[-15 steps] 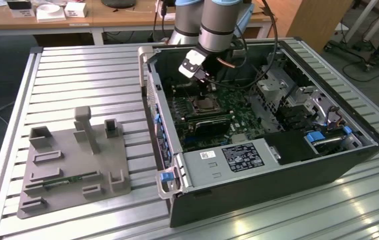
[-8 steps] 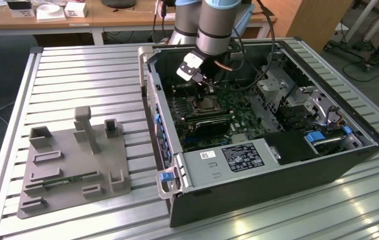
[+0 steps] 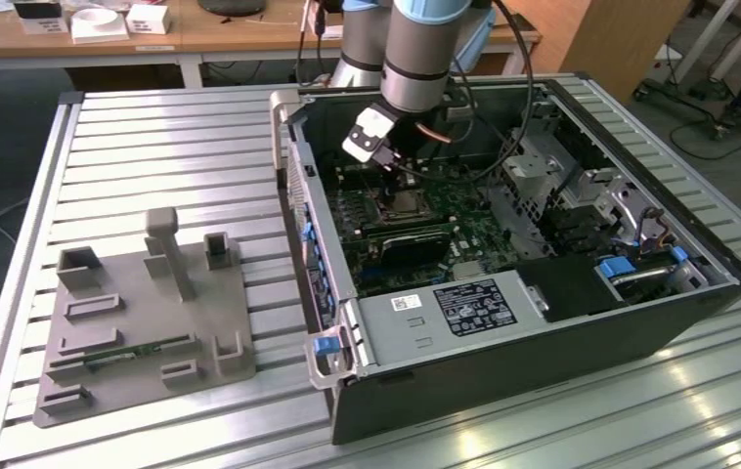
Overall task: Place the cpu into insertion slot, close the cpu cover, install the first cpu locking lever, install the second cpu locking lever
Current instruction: 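Close the cpu cover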
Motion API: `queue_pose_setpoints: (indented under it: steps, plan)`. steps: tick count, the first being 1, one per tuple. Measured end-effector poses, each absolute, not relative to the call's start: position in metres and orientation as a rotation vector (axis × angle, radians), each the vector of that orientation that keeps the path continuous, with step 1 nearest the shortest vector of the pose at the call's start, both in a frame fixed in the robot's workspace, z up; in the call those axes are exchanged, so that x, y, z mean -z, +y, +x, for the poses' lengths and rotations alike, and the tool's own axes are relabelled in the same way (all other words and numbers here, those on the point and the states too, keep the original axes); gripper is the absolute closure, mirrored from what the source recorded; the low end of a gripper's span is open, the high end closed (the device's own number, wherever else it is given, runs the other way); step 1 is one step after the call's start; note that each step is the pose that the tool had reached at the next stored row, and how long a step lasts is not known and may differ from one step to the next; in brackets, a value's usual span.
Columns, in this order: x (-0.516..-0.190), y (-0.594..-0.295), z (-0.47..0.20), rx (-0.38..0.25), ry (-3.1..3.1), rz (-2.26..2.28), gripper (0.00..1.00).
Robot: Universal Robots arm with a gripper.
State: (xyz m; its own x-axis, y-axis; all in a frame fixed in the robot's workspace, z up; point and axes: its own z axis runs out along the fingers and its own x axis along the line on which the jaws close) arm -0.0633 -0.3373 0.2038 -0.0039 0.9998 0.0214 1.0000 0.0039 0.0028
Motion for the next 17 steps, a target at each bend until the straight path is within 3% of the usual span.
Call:
queue_pose_setpoints:
  steps: [17]
  plan:
    - [-0.2115,-0.3372,-0.0630,0.027,-2.216,-2.207,0.90]
